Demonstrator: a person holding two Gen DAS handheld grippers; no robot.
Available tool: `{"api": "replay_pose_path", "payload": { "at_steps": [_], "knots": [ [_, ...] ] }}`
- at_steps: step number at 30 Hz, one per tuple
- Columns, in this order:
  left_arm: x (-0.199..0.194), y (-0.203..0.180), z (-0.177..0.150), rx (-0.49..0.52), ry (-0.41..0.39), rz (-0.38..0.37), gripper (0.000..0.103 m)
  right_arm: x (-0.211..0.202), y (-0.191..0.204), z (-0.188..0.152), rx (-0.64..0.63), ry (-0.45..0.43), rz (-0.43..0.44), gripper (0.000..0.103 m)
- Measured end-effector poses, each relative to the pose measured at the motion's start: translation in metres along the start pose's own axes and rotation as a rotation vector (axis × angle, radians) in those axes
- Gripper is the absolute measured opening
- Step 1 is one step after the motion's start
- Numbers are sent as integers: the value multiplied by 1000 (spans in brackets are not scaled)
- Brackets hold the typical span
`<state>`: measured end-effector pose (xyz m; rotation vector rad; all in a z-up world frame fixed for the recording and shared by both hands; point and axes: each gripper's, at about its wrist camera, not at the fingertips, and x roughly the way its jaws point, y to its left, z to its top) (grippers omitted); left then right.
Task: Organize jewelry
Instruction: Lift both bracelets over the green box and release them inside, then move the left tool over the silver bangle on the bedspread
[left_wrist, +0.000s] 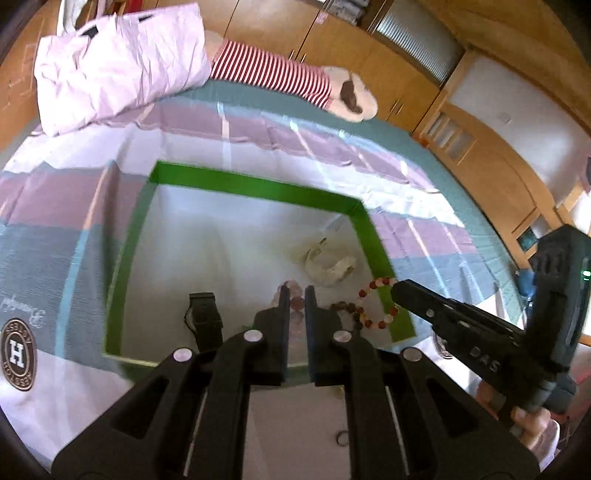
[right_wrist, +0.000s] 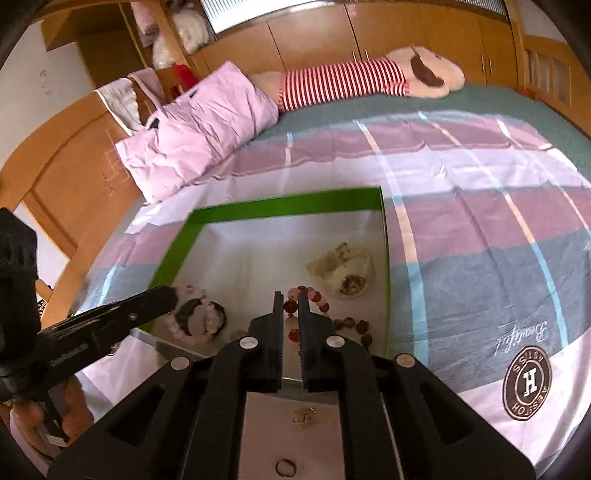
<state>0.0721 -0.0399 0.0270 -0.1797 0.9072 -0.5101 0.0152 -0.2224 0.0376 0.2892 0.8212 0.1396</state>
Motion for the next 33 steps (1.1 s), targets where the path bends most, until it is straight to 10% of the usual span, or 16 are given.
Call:
{"api": "replay_pose_path", "payload": {
  "at_steps": [4,8,16,27,33],
  "knots": [
    [15,-2,0,14,20,44,8,5,2,-4,2,20,31,7],
    [2,-5,-1,27,-7,70,33,-6,6,-5,5,3,66,42],
    [-35,13,-45,71,80,148,35,-13,33,-39,-151,198,162,36],
    [-9,41,-91,49,222,296,56,43,21,-70,-139,399,-100,36],
    [4,35,-95,92,251,351,57,43,29,-71,-96,429,73,36]
  ]
}}
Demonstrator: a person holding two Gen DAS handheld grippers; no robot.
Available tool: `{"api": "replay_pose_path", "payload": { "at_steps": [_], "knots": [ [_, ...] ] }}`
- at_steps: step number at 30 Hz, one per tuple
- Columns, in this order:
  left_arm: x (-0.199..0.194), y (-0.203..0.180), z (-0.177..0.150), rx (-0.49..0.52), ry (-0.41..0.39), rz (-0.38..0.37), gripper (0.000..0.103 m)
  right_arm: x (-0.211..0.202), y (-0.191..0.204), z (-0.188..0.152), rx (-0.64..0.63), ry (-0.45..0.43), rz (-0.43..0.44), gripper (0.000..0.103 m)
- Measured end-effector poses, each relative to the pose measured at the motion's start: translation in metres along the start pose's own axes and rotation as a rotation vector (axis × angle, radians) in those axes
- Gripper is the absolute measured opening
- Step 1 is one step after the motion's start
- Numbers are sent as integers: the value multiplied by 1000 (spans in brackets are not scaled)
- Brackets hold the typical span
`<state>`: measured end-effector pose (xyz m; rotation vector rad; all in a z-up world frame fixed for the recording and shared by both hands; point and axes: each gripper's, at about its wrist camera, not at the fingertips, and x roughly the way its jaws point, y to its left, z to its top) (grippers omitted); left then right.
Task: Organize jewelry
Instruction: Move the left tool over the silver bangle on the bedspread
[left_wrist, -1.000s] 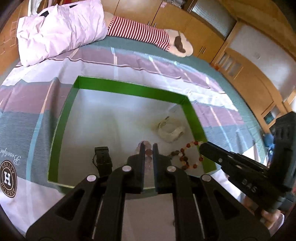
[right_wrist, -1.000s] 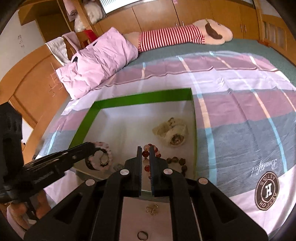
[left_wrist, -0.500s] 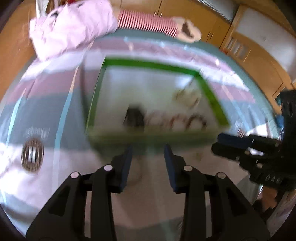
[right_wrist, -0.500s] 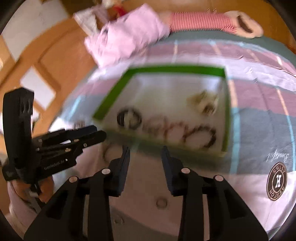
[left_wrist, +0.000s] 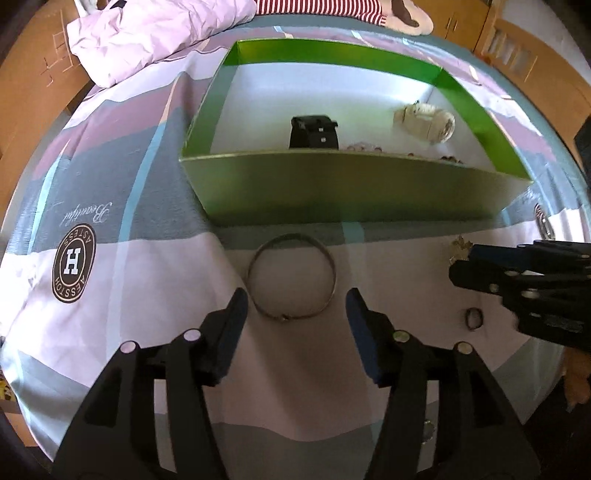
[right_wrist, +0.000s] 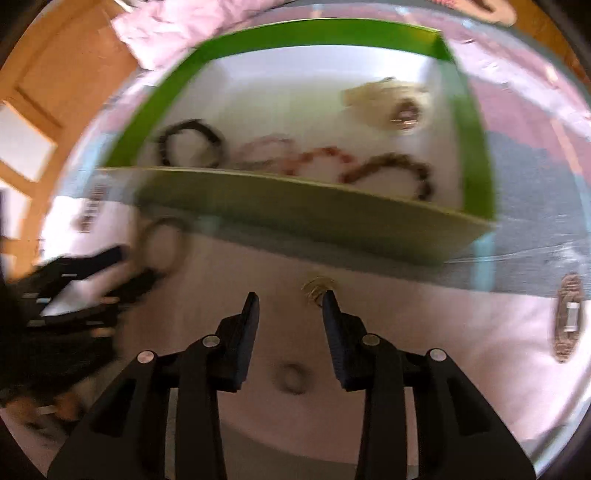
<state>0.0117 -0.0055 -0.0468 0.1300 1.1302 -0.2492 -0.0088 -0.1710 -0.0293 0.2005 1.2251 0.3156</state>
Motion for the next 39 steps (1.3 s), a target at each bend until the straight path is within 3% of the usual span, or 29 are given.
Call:
{"api": "replay_pose_path", "payload": {
  "at_steps": [4,11,16,22,30,35,39],
  "knots": [
    [2,4,1,-14,0,4,63,-10,-4,3,19,-58,-40,37],
    [9,-1,4,-2,16,8,75,-7,-26,3,118,-33,-94,37],
    [15,-6,5,19,28,25,76,-9,-33,3,136,-37,-123,45],
    [20,-8,7,28,35,36,77,-7,-29,1,107,-41,-165,46],
    [21,-13,6,39,33,46,79,-1,-19,0,71,-31,-171,46],
    [21,-14,5,43,34,48,80,3,-13,1,65,-30,-108,46],
    [21,-17,4,50,34,52,82,6,-6,1,36,-45,-113,45]
  ]
}}
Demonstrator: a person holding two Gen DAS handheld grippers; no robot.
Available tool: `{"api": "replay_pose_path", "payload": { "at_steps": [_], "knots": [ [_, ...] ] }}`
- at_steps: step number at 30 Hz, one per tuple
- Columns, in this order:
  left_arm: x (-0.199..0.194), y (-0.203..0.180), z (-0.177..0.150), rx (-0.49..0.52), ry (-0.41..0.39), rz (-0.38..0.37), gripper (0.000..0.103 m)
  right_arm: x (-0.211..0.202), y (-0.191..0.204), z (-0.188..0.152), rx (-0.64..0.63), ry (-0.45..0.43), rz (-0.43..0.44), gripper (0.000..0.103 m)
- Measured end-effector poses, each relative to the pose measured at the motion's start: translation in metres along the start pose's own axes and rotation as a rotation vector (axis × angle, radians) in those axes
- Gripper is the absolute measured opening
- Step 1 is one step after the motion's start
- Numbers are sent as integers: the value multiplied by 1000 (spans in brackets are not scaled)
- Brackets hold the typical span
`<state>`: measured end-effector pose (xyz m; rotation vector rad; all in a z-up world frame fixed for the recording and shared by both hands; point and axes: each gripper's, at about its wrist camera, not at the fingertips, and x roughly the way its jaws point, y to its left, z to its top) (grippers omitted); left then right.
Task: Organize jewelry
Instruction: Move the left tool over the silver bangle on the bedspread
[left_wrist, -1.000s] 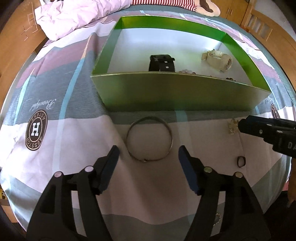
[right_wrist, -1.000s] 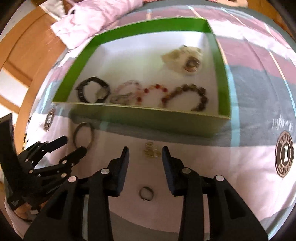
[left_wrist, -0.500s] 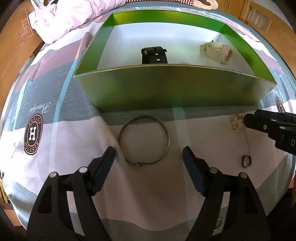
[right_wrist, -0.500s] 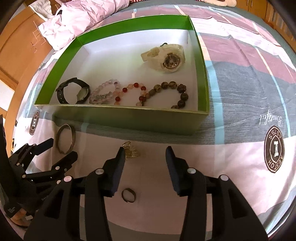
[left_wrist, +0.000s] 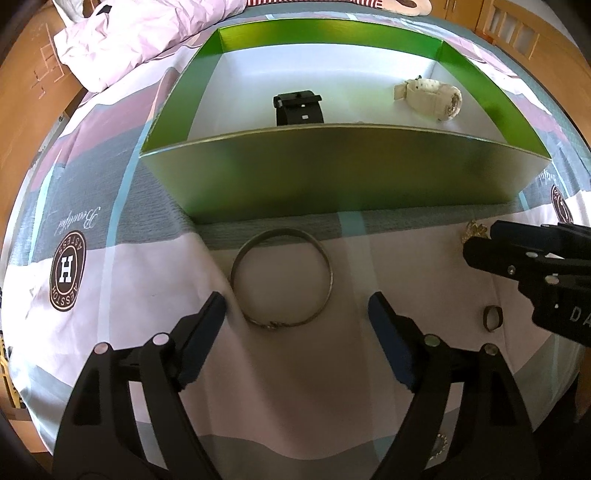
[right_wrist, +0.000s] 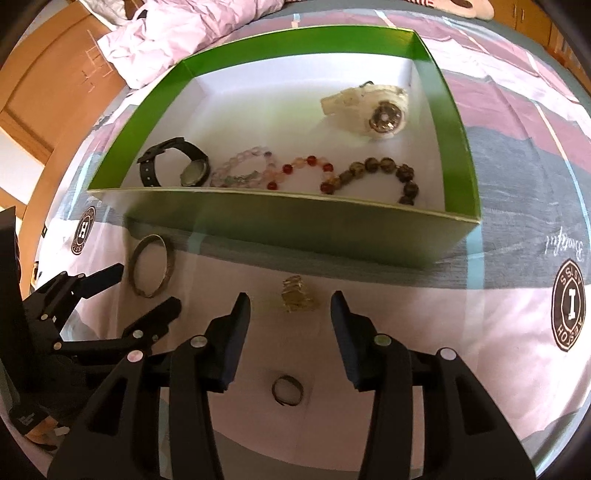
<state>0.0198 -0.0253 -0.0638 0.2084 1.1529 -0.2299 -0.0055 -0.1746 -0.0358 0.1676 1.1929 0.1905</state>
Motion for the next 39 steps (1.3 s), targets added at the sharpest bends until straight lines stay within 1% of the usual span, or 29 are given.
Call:
{"api": "replay_pose_path", "payload": {
  "at_steps": [1,3,4,6,7,8,10,11,12,13,14,16,17,18,20,24,30,32,35,38,39],
  "knots": [
    [0,-1,0,1,0,1,82,1,2,0,-12,-2,-9,45],
    [0,-2,-1,3,3,2,83,3,6,-1,-37,3,-47,36],
    [0,-2,-1,4,4,3,83,5,6,-2,-42,12,-61,34],
    [1,-2,0,3,6,3,83,6,5,-2,-43,23,-59,25],
    [2,-1,0,3,7,3,83,6,5,-2,-47,27,-59,22],
    [2,-1,0,3,7,4,83,5,5,-1,-50,28,-53,21],
    [2,0,1,0,8,5,83,1,5,-1,-50,35,29,18],
    [2,1,3,-2,8,6,83,-3,6,0,-42,36,105,18],
    [2,3,4,-8,7,10,83,-7,6,1,-41,29,156,18],
    [3,7,6,-15,7,12,83,-12,7,2,-42,19,196,18],
    [2,12,6,-29,6,11,84,-18,7,4,-38,3,214,18],
    [2,20,8,-57,7,7,84,-24,5,7,-31,-19,180,19],
    [2,22,8,-65,9,6,84,-23,2,8,-19,-13,165,19],
    [3,24,8,-72,12,6,84,-21,-5,7,3,2,158,27],
    [4,25,8,-76,18,8,84,-16,-17,6,70,29,146,35],
    [5,23,8,-66,20,12,84,-13,-27,1,112,44,94,35],
    [10,16,10,-44,12,30,84,-13,-38,5,146,16,57,35],
    [12,17,12,-44,5,30,84,-13,-40,5,148,11,45,36],
    [14,21,16,-54,3,22,84,-10,-39,5,138,13,40,40],
    [16,24,16,-62,7,9,84,-7,-33,4,118,17,30,40],
    [15,24,16,-62,6,7,79,-6,-30,4,112,17,28,40]
  ]
}}
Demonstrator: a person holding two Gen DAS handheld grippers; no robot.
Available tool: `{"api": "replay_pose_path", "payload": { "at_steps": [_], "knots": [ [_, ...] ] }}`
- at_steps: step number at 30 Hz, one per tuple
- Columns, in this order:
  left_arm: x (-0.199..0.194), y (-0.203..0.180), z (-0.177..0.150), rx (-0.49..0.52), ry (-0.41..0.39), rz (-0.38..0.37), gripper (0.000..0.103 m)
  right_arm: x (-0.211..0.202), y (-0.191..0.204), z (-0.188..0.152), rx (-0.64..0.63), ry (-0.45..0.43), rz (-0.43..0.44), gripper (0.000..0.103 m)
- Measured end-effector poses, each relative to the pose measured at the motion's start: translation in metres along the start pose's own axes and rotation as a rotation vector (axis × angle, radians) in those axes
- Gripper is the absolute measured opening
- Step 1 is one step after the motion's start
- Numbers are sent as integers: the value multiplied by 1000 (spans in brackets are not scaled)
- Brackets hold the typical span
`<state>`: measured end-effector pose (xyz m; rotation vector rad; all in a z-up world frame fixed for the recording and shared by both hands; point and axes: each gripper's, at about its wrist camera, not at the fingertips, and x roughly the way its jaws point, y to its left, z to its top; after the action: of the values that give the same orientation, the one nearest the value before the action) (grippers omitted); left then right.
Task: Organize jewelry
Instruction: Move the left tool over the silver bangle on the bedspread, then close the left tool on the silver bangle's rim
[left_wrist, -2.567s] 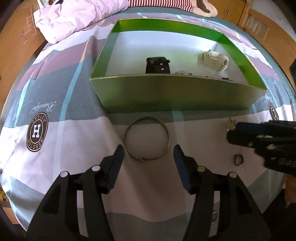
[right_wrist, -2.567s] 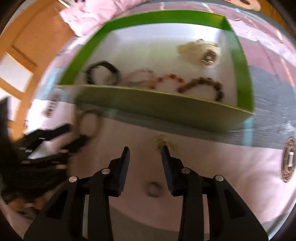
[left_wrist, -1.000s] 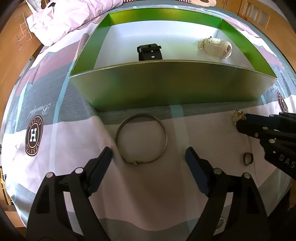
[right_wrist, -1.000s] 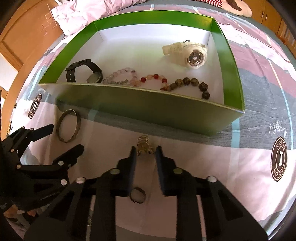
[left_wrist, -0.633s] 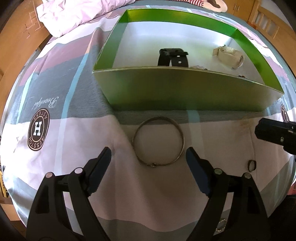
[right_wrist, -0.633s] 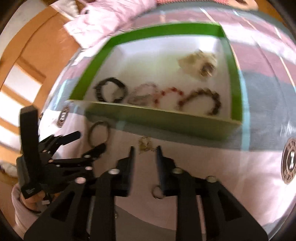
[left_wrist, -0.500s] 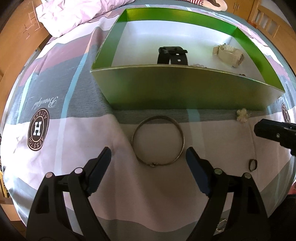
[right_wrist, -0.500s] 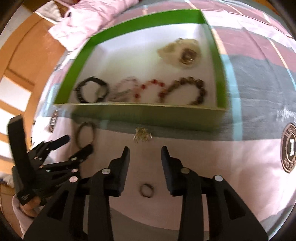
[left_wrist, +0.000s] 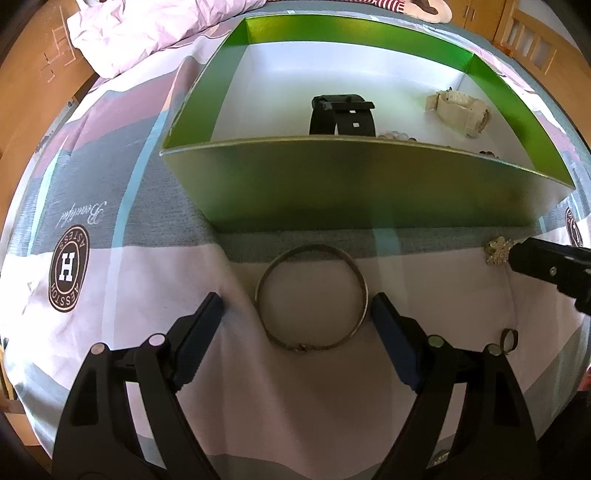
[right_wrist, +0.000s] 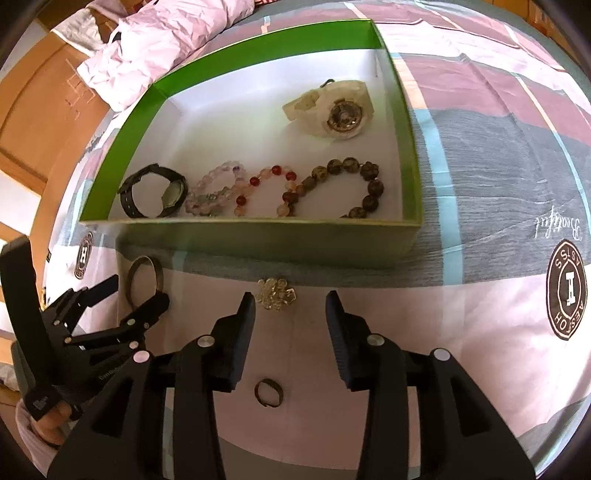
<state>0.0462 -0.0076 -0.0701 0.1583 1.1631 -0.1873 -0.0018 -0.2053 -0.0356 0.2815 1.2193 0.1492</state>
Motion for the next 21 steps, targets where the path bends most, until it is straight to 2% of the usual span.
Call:
{"api": "replay_pose_path", "payload": {
  "at_steps": [1,3,10,15,18,21],
  "knots": [
    [-2,1,-1,-4,-7,-2,69,0,2,0,-7,0,-2,40],
    [-5,4,-1,-9,-15,2,62,1,4,0,-11,-1,-3,40],
    [-12,8,0,-17,-39,-19,61,-1,3,1,4,-22,-4,40],
    [-23,2,-2,26,-81,-10,61,-8,-2,4,33,-61,33,40],
    [-24,3,-3,15,-75,-28,51,-6,3,4,5,-61,29,40],
    [-20,6,-4,-3,-48,-9,51,-2,8,3,-8,-49,19,40]
  ]
}}
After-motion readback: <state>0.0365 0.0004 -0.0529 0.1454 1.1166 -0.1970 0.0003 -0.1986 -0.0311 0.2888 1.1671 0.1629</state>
